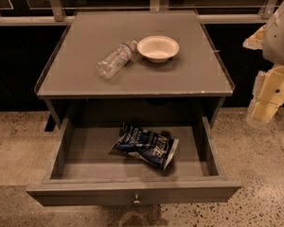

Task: Pick blue chip bag from top drawer and place on counter

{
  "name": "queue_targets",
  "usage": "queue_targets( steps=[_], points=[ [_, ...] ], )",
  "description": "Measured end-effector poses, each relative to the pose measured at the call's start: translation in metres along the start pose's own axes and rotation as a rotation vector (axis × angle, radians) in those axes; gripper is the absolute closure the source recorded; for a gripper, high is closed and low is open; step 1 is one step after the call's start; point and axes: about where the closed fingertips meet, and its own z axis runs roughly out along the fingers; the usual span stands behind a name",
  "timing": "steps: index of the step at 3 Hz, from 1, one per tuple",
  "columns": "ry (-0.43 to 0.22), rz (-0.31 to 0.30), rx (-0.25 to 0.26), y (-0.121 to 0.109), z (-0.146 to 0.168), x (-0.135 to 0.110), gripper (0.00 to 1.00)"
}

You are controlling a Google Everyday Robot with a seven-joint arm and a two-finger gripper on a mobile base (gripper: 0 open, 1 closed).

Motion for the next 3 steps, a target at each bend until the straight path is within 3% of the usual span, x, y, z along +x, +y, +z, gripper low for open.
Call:
queue_targets(
  steps=[1,2,3],
  points=[
    [0.000,0.000,0.000,0.000,0.000,0.000,0.00],
    [-0.054,0.016,0.009,0.006,0.015,0.000,0.00],
    [-0.172,0.086,-0.012,0.035,0.056,0.002,0.00]
  ],
)
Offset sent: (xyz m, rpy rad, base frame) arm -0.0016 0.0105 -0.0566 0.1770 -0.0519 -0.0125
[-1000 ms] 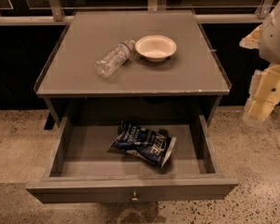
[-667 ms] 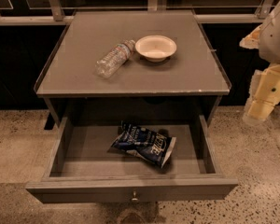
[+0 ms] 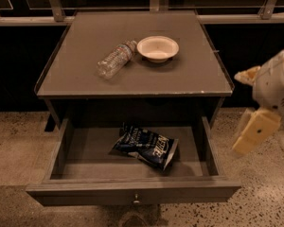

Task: Pick blue chip bag from top drawer and place on counter

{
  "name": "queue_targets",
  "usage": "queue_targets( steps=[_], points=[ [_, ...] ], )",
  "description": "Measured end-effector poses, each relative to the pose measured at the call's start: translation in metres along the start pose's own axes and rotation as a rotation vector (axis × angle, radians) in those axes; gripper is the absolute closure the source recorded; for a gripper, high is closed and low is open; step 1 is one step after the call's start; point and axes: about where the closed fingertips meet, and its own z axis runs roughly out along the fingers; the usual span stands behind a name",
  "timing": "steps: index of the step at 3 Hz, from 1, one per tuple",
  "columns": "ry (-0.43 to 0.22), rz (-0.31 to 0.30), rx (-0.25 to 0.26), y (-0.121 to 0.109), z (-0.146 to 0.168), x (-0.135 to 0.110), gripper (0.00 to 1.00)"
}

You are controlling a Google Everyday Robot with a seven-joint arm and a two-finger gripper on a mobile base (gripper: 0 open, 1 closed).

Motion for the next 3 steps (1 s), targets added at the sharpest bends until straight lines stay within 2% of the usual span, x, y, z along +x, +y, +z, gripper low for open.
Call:
queue_targets(
  steps=[1,2,3],
  points=[
    [-0.104,0.089,-0.054,0.030,0.068,0.013,0.00],
    [-0.120,0.112,-0.017,0.028,0.083,0.016,0.00],
    [-0.121,0.112,-0.014,0.027,0.082,0.015,0.00]
  ],
)
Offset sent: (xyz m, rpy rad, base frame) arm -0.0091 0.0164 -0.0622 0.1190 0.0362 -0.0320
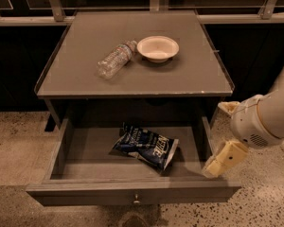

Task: Pick blue chip bag from top drawer and place on counter

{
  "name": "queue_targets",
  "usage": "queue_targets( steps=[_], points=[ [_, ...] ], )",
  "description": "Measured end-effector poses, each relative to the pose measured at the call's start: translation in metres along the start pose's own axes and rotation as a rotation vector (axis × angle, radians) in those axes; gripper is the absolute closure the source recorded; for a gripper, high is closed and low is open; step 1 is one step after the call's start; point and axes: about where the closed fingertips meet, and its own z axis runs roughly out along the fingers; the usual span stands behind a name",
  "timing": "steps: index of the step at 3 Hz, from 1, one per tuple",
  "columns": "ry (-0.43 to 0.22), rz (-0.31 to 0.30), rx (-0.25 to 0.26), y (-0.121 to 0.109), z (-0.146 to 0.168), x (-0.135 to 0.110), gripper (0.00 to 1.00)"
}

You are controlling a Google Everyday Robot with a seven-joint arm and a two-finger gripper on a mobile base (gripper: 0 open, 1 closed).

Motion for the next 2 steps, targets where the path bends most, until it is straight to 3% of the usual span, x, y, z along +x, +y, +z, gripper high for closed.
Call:
queue_targets(
  steps=[2],
  points=[
    [-0.126,0.085,-0.032,-0.010,0.076,0.012,0.00]
  ],
)
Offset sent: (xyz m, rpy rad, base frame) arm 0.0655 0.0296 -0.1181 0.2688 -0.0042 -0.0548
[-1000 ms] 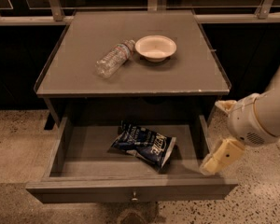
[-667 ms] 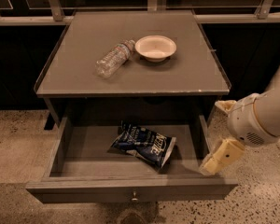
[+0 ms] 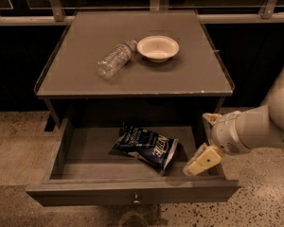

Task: Pick blue chip bag from top drawer and place on counter

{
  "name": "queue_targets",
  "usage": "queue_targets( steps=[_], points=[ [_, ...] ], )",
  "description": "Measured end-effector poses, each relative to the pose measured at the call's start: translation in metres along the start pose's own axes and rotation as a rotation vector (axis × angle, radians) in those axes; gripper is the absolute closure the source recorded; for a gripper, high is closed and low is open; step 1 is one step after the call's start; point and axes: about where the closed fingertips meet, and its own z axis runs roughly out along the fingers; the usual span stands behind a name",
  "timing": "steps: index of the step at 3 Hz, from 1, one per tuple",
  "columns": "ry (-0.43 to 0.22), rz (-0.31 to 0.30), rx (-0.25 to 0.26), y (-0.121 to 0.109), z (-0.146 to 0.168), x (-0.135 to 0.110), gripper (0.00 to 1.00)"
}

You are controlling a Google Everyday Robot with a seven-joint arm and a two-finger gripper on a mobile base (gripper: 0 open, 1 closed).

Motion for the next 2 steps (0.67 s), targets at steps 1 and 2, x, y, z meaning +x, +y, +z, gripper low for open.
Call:
queue_targets(
  steps=[1,2],
  points=[
    [-0.065,-0.006,-0.009,-0.021,0.040,-0.008,0.00],
    [-0.105,-0.022,-0.024,-0.042,0.073,-0.021,0.00]
  ],
)
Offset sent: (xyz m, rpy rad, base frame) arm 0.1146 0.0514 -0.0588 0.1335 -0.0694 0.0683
